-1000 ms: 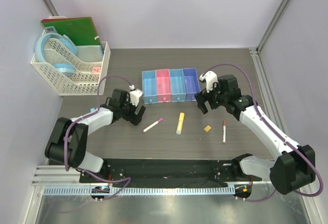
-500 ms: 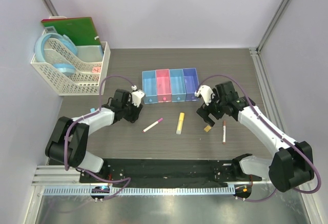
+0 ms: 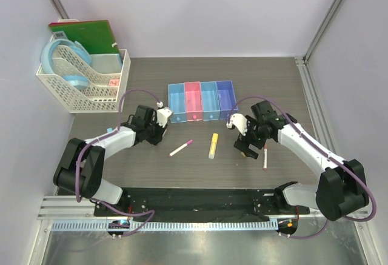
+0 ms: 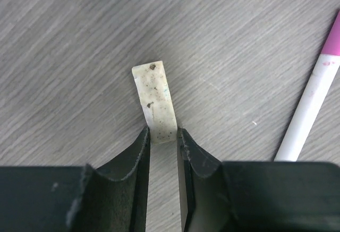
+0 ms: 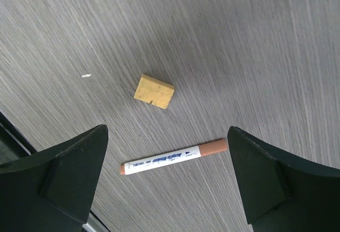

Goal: Sort the stationery into containers
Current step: Pick up the stationery from the center of the board, then place the stationery in the storage box, then pick up the stationery from the center of the board.

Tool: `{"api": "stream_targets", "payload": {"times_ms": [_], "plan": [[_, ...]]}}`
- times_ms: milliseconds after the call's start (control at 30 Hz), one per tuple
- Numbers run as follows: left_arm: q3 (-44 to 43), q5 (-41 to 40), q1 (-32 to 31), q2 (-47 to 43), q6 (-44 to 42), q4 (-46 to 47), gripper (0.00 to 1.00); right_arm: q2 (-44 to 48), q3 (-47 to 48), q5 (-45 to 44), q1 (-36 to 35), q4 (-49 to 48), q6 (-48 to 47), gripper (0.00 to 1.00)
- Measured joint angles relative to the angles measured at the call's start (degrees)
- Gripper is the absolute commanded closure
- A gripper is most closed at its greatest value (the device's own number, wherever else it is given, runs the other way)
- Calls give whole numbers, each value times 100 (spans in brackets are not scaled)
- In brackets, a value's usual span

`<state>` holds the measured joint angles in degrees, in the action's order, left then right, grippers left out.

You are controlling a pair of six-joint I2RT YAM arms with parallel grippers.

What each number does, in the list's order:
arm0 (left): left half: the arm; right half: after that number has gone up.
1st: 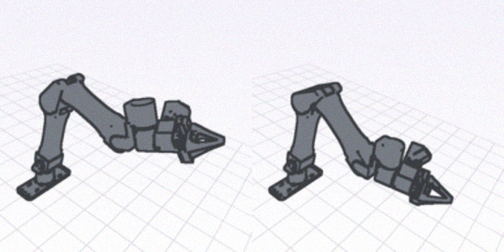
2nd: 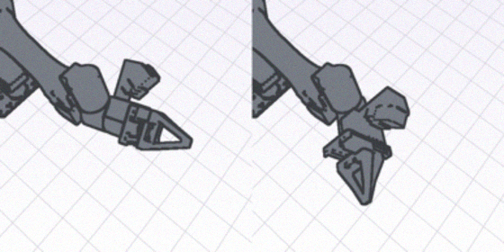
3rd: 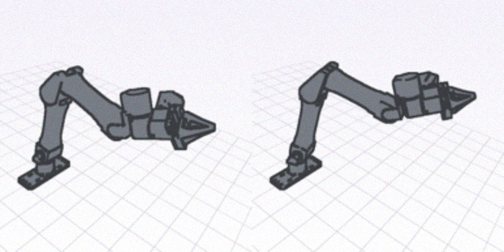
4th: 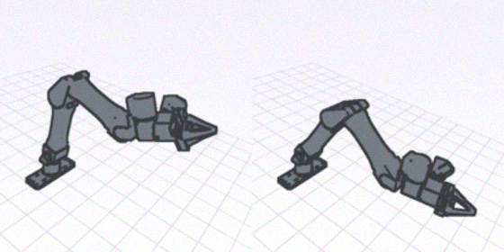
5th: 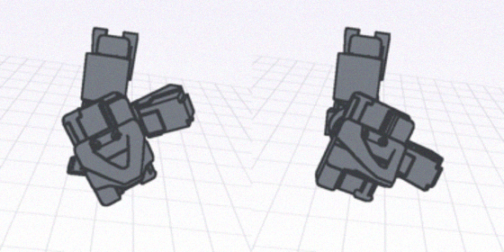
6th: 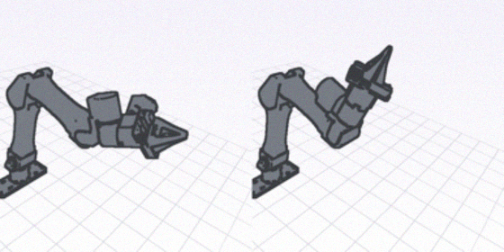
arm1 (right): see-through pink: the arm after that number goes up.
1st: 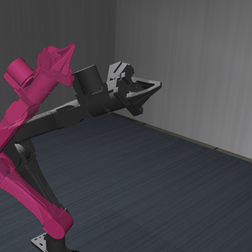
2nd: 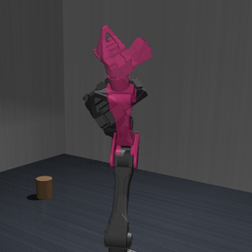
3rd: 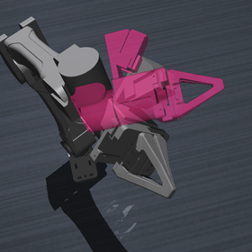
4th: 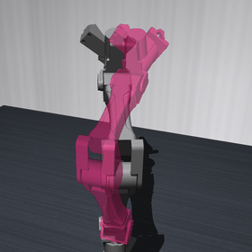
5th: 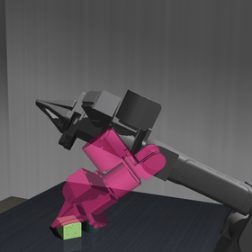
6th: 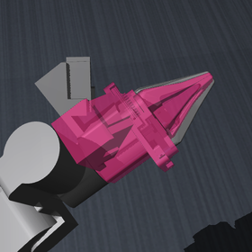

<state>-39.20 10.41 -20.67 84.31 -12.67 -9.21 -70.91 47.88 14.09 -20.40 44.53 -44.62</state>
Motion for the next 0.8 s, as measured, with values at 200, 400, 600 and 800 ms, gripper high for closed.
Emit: {"api": "stream_targets", "payload": {"times_ms": [200,400,600,800], "plan": [[-136,-17,0,-96,-90,-354,96,-275,-74,-109,-140,-160,-35,1],[-588,-35,0,-413,-197,-654,97,-704,-214,-435,-181,-765,339,4],[-1482,-31,0,-472,-387,-855,97,-787,-505,-826,-356,-1222,820,10],[-2367,9,-15,-284,-433,-946,97,-789,-625,-997,-614,-1449,1165,22]]}}
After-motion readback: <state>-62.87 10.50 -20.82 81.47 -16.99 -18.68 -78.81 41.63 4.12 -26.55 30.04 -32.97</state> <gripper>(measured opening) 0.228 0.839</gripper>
